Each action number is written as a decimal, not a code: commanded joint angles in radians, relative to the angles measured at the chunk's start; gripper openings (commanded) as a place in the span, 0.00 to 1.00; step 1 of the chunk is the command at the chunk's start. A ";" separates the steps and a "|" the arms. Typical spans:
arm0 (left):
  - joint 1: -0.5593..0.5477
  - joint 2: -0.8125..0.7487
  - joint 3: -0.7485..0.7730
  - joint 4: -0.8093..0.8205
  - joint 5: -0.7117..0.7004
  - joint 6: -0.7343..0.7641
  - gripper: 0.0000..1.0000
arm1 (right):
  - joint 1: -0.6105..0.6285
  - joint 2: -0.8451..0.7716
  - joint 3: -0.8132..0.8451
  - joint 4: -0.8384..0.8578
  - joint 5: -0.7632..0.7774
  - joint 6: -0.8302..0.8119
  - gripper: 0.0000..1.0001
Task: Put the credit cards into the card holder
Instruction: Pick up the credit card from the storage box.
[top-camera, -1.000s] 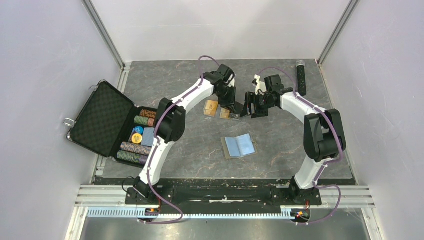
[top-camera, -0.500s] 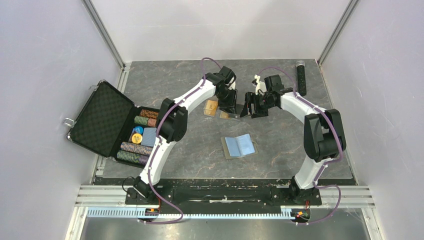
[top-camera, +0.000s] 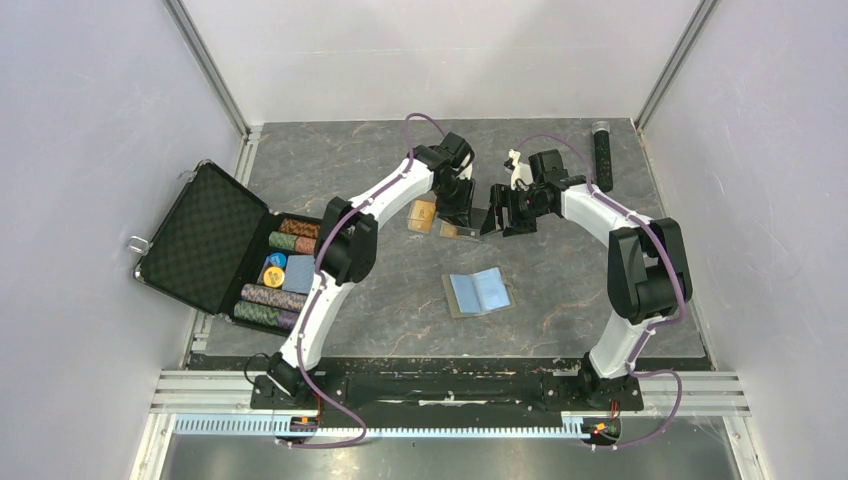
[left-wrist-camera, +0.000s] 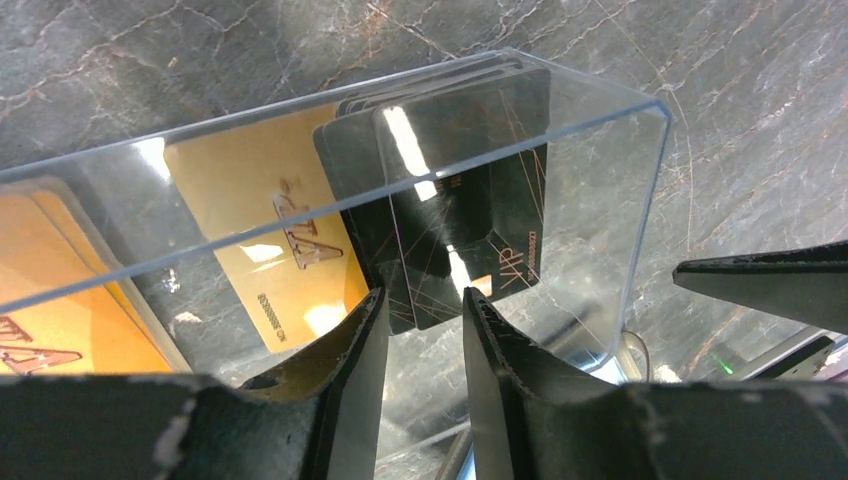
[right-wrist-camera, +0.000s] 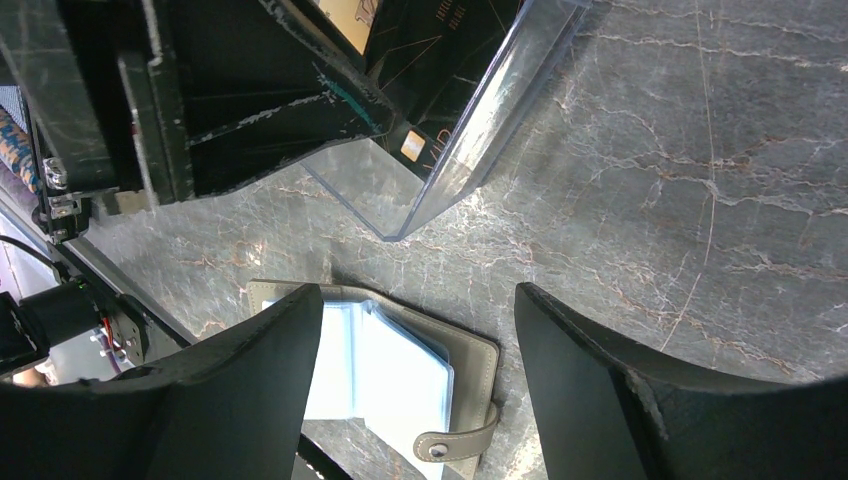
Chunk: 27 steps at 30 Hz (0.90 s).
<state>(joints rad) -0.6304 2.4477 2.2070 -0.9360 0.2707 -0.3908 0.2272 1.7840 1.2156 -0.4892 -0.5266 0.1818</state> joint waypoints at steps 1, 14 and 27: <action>-0.005 0.041 0.055 0.000 0.014 0.035 0.38 | 0.001 0.003 0.006 -0.006 -0.023 -0.022 0.73; -0.018 0.046 0.093 0.001 0.026 0.034 0.02 | 0.001 0.005 0.001 -0.005 -0.022 -0.025 0.73; -0.023 -0.012 0.088 0.001 -0.025 0.036 0.02 | 0.001 0.002 -0.010 -0.005 -0.023 -0.028 0.73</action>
<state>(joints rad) -0.6510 2.4828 2.2597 -0.9451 0.2668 -0.3862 0.2272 1.7840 1.2133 -0.4953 -0.5266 0.1707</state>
